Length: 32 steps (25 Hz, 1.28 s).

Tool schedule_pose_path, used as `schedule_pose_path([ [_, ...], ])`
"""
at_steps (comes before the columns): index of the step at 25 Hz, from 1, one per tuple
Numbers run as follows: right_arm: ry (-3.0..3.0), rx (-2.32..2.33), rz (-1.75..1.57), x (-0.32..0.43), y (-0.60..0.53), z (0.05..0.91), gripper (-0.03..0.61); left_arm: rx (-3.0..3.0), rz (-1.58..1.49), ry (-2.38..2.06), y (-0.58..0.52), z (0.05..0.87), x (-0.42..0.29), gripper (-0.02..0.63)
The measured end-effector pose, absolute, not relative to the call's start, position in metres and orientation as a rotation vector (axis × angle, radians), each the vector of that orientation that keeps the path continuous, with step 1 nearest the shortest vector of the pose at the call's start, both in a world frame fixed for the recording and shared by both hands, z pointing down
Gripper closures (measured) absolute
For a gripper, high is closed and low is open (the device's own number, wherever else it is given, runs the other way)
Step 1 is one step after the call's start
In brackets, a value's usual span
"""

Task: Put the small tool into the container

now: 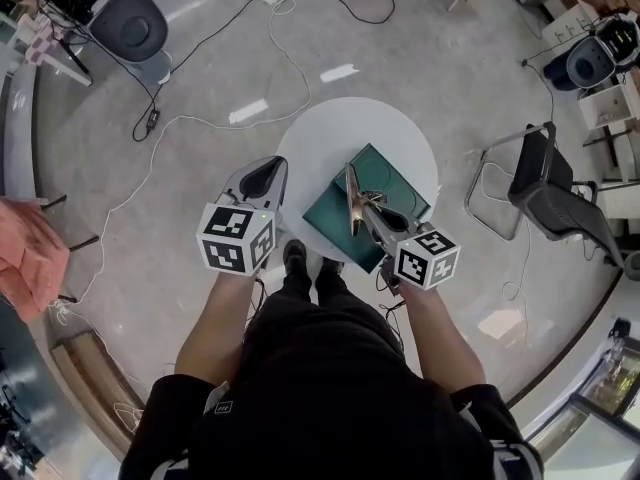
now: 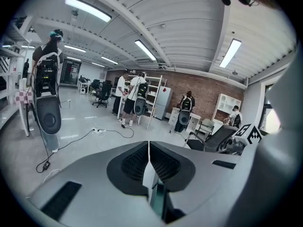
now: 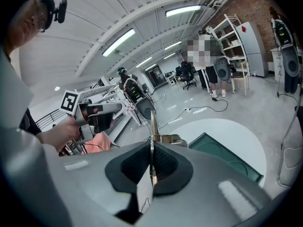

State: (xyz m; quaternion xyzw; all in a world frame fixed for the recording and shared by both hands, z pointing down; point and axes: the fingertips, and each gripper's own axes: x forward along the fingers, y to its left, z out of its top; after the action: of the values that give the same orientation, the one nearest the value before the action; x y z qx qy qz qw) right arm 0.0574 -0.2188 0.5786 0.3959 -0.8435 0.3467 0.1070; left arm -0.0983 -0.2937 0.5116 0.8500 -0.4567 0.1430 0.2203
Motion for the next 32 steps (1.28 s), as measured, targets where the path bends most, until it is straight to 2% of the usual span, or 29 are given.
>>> schedule_pose_path([
  [13,-2.154,0.956,1.056,0.060,-0.182,0.688,0.566,2.340,0.391,-1.306,-0.289,0.497,-0.115,0.598],
  [32,-1.954,0.775,0.973,0.044,-0.176,0.762,0.555,2.311,0.495,-1.223,-0.263,0.529,-0.108,0.598],
])
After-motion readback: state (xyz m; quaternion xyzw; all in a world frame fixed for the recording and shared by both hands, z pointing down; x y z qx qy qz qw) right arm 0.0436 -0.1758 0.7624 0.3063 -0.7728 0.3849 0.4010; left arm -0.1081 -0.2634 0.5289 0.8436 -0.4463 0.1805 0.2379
